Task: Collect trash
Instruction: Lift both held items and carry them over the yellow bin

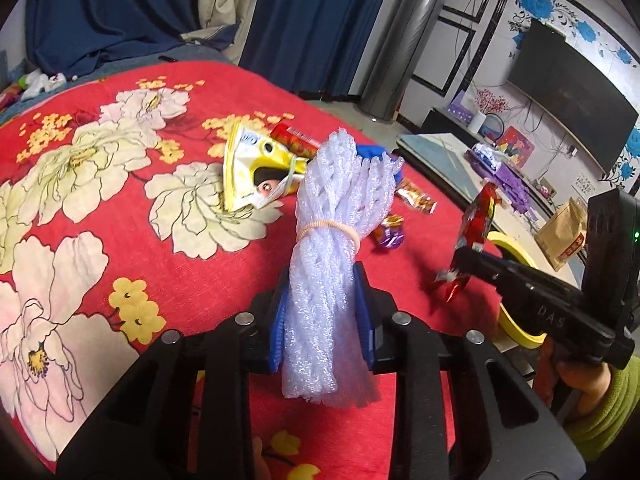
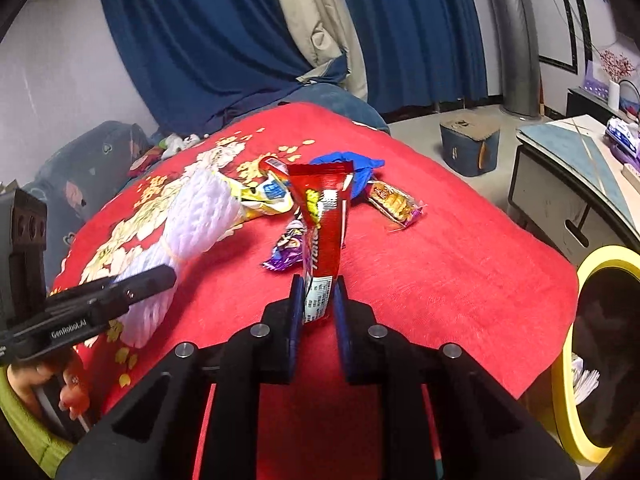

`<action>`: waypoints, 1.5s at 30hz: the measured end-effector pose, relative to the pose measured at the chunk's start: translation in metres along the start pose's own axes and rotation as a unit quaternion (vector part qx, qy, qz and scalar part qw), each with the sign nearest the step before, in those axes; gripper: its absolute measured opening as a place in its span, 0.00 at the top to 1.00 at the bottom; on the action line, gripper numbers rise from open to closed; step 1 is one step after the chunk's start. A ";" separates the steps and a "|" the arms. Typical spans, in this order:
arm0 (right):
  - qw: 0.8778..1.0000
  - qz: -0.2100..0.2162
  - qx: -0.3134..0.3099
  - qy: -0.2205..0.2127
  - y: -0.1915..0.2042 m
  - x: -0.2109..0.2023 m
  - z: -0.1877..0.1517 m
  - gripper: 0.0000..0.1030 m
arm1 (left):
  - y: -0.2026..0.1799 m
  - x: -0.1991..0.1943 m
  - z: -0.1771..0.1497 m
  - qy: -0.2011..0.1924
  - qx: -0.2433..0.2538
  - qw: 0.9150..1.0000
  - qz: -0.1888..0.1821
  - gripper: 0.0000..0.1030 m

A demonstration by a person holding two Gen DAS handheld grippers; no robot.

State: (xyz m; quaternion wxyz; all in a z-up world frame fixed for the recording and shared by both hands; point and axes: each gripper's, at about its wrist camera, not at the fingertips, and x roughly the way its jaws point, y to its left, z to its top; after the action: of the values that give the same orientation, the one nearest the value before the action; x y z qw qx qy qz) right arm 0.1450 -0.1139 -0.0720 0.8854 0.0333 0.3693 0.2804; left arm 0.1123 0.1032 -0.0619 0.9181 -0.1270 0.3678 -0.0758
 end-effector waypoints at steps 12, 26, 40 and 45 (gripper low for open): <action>1.000 0.013 -0.007 -0.019 -0.003 -0.029 0.002 0.86 | -0.040 -0.019 0.004 -0.039 0.031 0.999 -0.010 0.79; 0.999 0.005 -0.003 -0.033 -0.034 -0.066 0.002 0.87 | -0.077 -0.017 0.008 -0.050 0.048 0.997 -0.039 0.79; 0.998 -0.031 0.023 -0.053 -0.070 -0.102 -0.006 0.86 | -0.121 -0.003 0.006 -0.039 0.075 0.994 -0.068 0.79; 0.996 -0.048 0.031 -0.064 -0.082 -0.115 -0.007 0.87 | -0.134 0.002 0.005 -0.035 0.084 0.993 -0.079 0.79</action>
State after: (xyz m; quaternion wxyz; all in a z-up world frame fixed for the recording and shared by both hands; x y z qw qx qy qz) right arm 0.1142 -0.2438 -0.0260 0.9181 0.0611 0.3218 0.2232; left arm 0.1112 -0.0248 -0.0212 0.9289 -0.0803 0.3168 -0.1741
